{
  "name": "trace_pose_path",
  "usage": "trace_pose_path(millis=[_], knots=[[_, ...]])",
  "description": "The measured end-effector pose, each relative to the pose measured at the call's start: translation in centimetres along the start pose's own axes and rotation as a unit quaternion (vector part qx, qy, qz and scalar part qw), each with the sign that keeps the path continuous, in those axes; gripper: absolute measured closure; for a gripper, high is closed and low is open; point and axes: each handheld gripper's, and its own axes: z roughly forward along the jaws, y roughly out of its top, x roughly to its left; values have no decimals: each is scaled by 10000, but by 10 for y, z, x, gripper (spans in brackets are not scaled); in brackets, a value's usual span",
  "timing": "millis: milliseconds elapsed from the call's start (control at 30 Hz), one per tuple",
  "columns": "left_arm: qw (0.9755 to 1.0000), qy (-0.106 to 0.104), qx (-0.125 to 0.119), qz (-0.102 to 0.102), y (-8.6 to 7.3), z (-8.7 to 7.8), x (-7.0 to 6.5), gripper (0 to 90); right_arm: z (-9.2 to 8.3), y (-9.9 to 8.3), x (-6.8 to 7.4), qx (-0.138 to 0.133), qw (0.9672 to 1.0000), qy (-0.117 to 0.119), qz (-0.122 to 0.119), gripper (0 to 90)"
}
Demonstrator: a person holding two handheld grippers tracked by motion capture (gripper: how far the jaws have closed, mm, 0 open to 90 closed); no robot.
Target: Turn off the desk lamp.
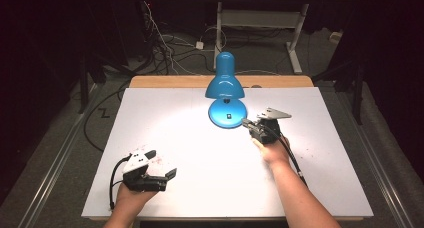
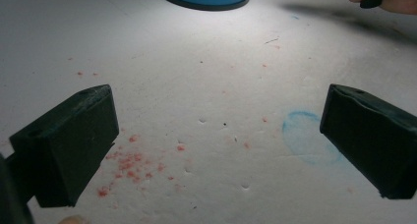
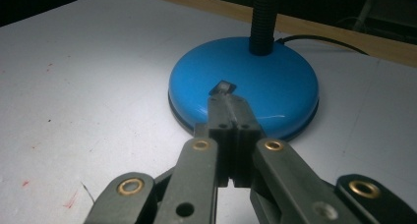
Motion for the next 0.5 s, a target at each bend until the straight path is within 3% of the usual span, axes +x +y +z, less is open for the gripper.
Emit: trace_pose_path(millis=[500], knots=[[10000, -46, -43, -48, 0, -2, 1, 5, 36, 13, 1, 25, 10000, -8, 64, 900]])
